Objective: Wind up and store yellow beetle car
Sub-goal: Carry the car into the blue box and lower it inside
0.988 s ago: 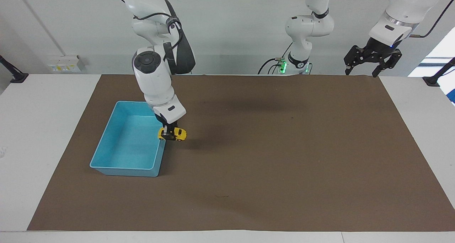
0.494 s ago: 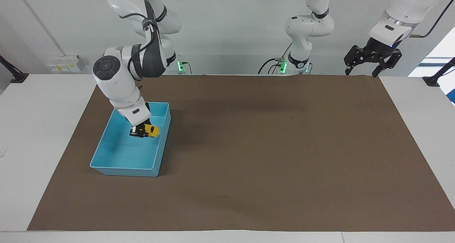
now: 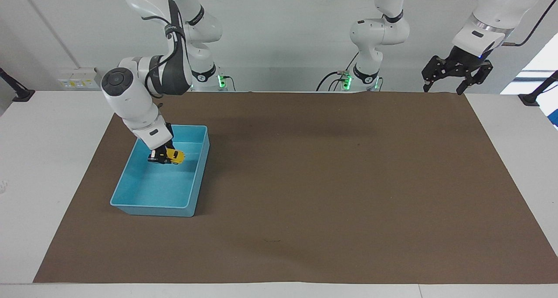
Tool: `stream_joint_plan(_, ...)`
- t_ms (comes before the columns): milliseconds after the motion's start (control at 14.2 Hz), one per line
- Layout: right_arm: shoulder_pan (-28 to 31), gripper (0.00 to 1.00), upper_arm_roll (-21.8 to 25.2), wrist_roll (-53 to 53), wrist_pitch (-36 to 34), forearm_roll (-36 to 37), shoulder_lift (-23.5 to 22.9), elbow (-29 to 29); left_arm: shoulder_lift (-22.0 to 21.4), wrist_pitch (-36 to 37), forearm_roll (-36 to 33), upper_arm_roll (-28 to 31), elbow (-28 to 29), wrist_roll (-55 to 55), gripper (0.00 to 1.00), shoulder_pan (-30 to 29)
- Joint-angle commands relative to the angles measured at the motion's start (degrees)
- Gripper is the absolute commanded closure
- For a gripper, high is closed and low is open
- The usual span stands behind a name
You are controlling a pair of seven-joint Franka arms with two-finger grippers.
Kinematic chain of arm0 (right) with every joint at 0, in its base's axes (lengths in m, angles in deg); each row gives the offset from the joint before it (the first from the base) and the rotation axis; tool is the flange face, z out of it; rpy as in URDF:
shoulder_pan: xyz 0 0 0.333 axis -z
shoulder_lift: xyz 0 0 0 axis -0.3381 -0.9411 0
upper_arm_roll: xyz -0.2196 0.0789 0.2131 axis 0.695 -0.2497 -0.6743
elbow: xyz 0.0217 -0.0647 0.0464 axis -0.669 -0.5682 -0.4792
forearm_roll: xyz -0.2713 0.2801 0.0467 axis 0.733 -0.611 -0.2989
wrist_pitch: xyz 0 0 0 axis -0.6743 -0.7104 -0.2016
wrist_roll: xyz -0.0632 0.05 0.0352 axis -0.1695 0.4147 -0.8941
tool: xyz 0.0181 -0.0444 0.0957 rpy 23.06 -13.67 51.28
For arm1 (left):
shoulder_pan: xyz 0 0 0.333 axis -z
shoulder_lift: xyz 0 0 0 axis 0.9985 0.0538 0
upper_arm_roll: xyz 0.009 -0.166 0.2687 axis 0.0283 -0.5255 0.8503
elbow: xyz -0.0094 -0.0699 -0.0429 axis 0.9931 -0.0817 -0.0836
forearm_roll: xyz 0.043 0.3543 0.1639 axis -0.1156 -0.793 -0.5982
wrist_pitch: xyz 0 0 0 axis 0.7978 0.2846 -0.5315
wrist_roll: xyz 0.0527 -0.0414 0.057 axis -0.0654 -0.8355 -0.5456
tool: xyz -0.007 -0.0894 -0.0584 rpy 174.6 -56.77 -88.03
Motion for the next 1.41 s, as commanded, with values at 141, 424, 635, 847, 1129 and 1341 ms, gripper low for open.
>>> stream_joint_plan(141,1.1,0.78,-0.3,3.4,6.0,0.7,4.4,-8.0,-0.7,0.9,-0.5,-0.3,0.0,0.7,0.00,-0.5)
stream_joint_plan(424,3.6,0.78,-0.4,8.0,9.0,0.7,3.2,-8.6,-0.7,0.9,-0.5,-0.2,0.0,0.7,0.00,-0.5)
stream_joint_plan(635,3.8,0.78,-0.5,7.9,11.5,0.7,3.0,-10.0,-0.7,0.9,-0.5,-0.2,0.0,0.7,0.00,-0.5)
stream_joint_plan(847,3.7,0.78,-0.5,7.7,14.4,0.4,1.5,-11.2,-0.7,0.9,-0.5,-0.2,0.0,0.7,0.00,-0.5)
stream_joint_plan(1129,3.7,0.78,-0.5,8.0,16.7,0.4,-0.6,-11.7,-0.6,0.8,-0.5,-0.3,0.0,0.5,0.00,0.0)
stream_joint_plan(1341,3.7,0.78,-0.7,8.0,20.2,0.2,-2.6,-13.1,-0.9,1.0,-0.5,-0.5,0.4,-0.7,0.00,0.1)
